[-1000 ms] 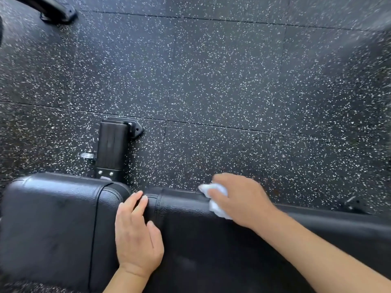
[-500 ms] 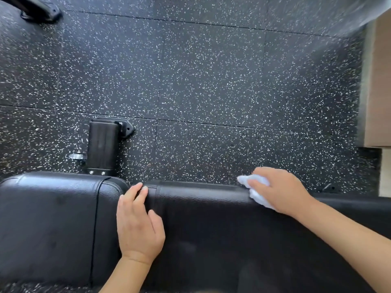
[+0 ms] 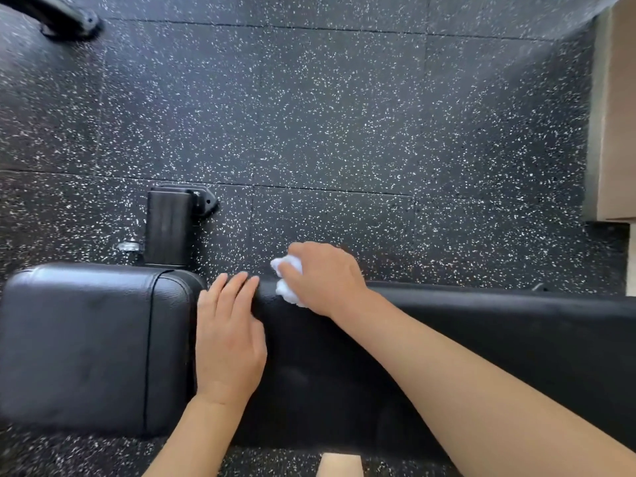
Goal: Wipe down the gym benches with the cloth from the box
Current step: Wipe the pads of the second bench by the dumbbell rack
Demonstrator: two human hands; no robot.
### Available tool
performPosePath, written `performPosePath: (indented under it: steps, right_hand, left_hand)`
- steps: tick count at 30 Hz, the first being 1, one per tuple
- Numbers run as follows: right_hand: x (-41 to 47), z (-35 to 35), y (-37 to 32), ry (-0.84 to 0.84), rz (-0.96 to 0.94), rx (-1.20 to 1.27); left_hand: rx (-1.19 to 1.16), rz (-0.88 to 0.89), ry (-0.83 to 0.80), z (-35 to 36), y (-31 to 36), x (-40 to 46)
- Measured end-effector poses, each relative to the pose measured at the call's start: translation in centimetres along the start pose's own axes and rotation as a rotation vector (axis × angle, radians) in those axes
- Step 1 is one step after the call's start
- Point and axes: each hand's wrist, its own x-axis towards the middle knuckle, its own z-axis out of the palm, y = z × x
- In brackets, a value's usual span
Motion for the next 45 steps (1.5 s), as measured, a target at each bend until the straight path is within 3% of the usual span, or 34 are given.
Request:
performPosePath:
  steps: [4,13,17,24,27,31,34,37,40,45]
  right_hand:
    - [-3.0,-3.2,5.6,0.019,0.017,0.028]
    - [-13.1,-13.2,25.8,0.134,0.312,-0.075]
    - [-13.4,-13.0,25.6,0.161,0.305,-0.099]
    - [-8.7,-8.5,17.3,0.109,0.064,0.001]
    - [-10.3,-9.1,20.3,0.198,0.016,-0.001]
    - [-15.1,-12.7,29.1,0.37,0.002,-0.08]
    - [-19.1,-16.5,37.3,0.442,0.083,-0.178]
    - [-21.9,-19.0,42.5,0.399,0.226,-0.259]
    - [-21.8,-19.3,42.2,0.435,0.244,-0.225]
    - [-18.0,-15.4,33.8,0.474,0.157,-0.124]
  left_hand:
    - [-0.015,0.069,-0.07,1.7,5.7,0.2]
    - [0.105,0.124,-0.03,8.9,17.6,0.4]
    - [0.173,0.062,0.018,10.1,19.0,0.5]
    - [0.242,0.114,-0.077,9.8,20.4,1.0]
    - [0.244,0.132,-0.112,10.4,22.0,1.2]
    - [0.25,0.198,-0.136,11.9,24.8,1.3]
    - [0.224,0.235,-0.157,13.2,27.8,1.5]
    - [0.198,0.261,-0.157,14.7,31.0,1.5]
    - [0.21,0.262,-0.178,15.4,32.1,1.8]
    - [0.234,0.24,-0.217,15.1,32.2,1.7]
